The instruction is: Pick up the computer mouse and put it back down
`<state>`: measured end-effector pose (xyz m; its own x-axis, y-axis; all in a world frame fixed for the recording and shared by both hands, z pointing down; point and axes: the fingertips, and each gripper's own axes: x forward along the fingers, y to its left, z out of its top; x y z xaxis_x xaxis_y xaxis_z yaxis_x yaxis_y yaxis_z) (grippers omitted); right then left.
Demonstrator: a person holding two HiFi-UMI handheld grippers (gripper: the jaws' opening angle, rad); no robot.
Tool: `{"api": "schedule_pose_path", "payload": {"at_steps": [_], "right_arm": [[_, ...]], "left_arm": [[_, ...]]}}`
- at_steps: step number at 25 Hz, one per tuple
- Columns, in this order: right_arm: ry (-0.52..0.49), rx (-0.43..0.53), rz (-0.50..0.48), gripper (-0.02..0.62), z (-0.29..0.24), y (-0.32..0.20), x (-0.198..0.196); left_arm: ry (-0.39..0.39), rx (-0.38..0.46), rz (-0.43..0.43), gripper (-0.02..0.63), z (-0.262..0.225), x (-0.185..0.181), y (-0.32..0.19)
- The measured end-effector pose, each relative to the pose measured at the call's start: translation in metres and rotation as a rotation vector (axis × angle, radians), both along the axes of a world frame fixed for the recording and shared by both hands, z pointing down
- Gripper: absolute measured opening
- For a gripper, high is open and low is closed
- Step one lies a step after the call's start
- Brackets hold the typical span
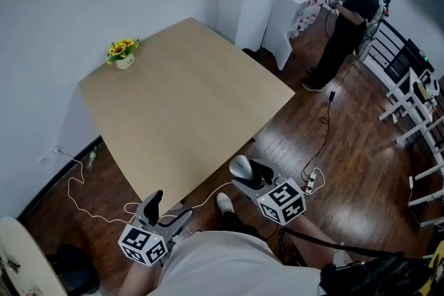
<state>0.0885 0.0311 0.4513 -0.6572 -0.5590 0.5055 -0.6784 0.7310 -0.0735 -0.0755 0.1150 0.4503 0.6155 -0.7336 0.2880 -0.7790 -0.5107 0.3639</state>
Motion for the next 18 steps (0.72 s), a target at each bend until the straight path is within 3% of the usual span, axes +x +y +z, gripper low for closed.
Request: {"api": "schedule_pose_path", "payload": {"at_steps": [7, 18], "right_arm": [[0.015, 0.002, -0.026, 0.295, 0.022, -0.056, 0.003], [0.127, -0.134, -0.079, 0.295, 0.169, -0.219, -0.025]], "left_arm": [[0.014, 0.006, -0.032, 0.41, -0.006, 0.001, -0.013], [-0.015, -0.1, -0.249, 0.41, 0.002, -0.015, -0.044]]}}
